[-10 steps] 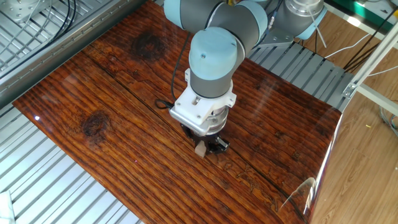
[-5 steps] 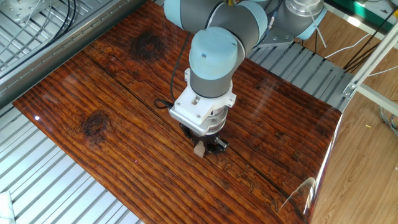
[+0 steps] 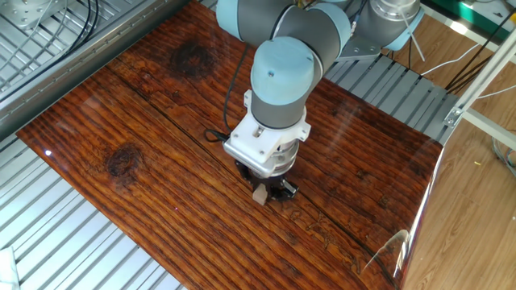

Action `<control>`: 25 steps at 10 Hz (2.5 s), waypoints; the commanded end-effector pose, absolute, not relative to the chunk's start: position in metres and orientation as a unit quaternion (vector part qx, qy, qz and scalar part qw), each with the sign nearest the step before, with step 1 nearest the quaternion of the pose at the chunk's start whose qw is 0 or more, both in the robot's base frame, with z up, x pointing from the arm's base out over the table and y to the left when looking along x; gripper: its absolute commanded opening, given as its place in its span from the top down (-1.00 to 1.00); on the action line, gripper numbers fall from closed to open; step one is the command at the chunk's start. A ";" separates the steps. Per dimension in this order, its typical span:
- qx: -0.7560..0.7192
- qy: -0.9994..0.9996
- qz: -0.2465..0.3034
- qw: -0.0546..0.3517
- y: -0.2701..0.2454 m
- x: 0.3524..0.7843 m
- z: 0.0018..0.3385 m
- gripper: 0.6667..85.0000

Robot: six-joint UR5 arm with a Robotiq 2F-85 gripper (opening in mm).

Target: Hold a small block with the gripper and sweep it from left to right on the table

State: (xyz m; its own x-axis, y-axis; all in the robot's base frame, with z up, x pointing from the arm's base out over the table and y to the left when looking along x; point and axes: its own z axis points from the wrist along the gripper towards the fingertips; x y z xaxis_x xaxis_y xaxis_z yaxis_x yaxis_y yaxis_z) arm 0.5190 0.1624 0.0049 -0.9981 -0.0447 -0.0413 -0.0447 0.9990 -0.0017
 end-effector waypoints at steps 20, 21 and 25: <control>0.001 1.000 0.020 0.016 0.195 0.514 0.008 0.99; 0.002 1.000 0.014 0.017 0.196 0.514 0.004 0.99; 0.002 1.000 0.014 0.011 0.200 0.508 0.009 0.99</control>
